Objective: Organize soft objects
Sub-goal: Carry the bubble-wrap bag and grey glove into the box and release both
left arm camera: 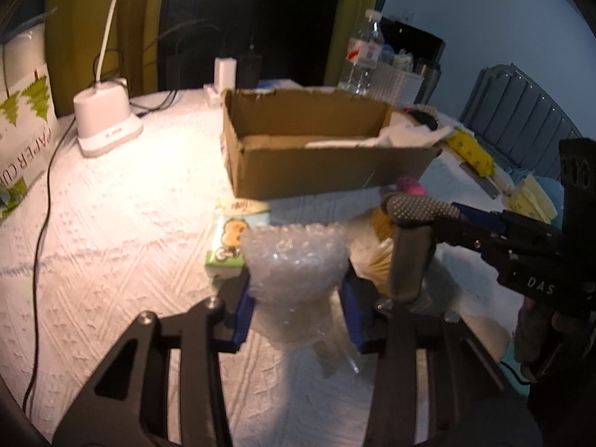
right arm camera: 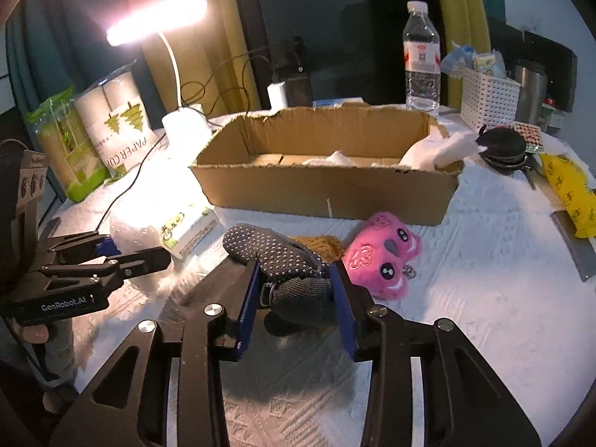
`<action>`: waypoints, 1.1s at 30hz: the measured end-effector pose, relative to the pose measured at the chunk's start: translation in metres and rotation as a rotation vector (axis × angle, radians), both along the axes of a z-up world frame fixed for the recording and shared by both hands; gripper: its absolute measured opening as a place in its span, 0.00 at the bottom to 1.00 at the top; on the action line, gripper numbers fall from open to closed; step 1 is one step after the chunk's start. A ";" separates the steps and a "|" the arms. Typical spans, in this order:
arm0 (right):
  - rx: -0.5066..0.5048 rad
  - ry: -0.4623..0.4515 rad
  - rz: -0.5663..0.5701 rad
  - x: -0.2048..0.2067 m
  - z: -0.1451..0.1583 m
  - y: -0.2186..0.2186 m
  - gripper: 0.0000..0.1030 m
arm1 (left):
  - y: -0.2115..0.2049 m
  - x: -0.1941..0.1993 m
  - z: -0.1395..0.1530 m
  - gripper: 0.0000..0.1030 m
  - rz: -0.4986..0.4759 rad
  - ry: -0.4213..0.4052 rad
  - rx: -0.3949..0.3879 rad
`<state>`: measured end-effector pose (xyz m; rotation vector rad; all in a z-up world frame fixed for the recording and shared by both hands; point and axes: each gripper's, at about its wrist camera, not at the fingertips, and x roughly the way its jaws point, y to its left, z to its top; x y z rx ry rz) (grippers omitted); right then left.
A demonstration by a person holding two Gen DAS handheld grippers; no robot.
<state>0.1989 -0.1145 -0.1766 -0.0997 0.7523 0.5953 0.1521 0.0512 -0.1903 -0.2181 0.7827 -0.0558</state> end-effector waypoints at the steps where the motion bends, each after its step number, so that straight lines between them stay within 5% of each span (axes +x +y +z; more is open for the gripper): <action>1: 0.005 -0.008 -0.003 -0.001 0.004 -0.002 0.38 | 0.000 -0.002 0.005 0.40 0.001 -0.012 0.002; 13: 0.060 -0.084 -0.015 -0.009 0.044 -0.019 0.38 | 0.003 -0.010 0.058 0.40 0.013 -0.139 0.042; 33: 0.052 -0.138 0.041 0.034 0.076 0.027 0.39 | 0.039 0.011 0.088 0.41 0.033 -0.255 0.016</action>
